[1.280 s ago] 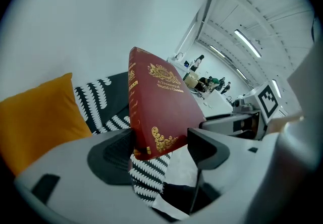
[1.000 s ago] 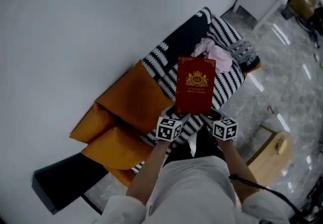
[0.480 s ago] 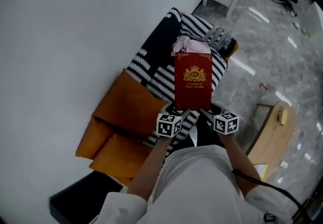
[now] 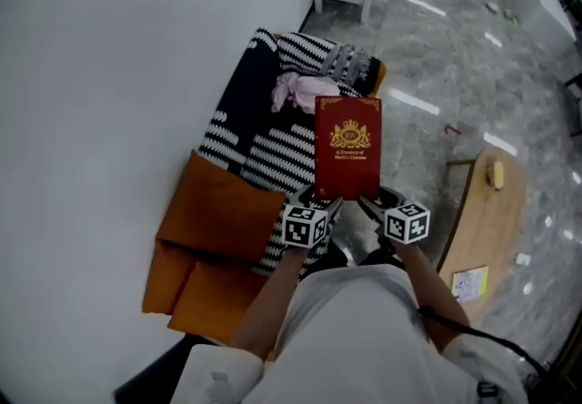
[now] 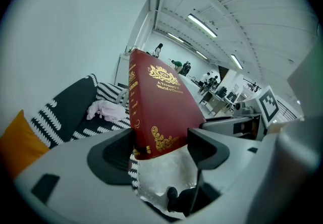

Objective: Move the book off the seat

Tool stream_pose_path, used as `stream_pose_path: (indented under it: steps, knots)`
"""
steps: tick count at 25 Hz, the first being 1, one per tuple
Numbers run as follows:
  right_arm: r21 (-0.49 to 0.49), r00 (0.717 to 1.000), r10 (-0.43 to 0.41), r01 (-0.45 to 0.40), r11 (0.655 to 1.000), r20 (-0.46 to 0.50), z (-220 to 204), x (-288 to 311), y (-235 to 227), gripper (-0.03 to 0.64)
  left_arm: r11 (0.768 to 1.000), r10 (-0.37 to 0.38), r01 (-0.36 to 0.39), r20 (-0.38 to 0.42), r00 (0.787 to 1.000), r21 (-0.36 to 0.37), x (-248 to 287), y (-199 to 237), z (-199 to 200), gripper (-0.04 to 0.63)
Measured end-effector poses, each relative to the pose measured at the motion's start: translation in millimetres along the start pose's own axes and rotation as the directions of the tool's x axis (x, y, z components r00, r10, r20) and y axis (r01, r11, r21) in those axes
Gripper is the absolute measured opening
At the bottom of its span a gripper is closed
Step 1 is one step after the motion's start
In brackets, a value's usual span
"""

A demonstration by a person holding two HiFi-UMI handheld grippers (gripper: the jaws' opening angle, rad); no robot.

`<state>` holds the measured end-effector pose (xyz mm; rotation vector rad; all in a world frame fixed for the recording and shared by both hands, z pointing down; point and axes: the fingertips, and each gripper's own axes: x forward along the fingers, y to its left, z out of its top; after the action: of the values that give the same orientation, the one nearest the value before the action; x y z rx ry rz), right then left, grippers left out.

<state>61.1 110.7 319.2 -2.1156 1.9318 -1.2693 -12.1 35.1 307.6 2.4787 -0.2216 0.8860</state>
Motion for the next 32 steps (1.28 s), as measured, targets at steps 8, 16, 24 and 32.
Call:
stream_pose_path:
  steps: [8,16,24,32]
  knots:
    - [0.038,0.997,-0.058,0.056,0.998,0.047,-6.3,-59.9,-49.1,0.264,0.996,-0.055,0.058,-0.033,0.998,0.069,36.7,-67.4,1.3,0.328]
    - [0.075,0.990,-0.110,0.103,0.992,0.089,-21.3,-128.1,-94.2,0.264,0.986,-0.104,0.110,-0.060,0.993,0.121,67.4,-142.6,-9.1,0.330]
    - [0.134,0.976,-0.170,0.152,0.979,0.135,-49.5,-200.3,-138.2,0.264,0.970,-0.147,0.163,-0.100,0.984,0.178,97.2,-222.4,-31.0,0.330]
    - [0.188,0.956,-0.241,0.208,0.960,0.168,-84.1,-273.7,-181.6,0.264,0.948,-0.197,0.227,-0.146,0.969,0.225,127.6,-302.7,-60.5,0.330]
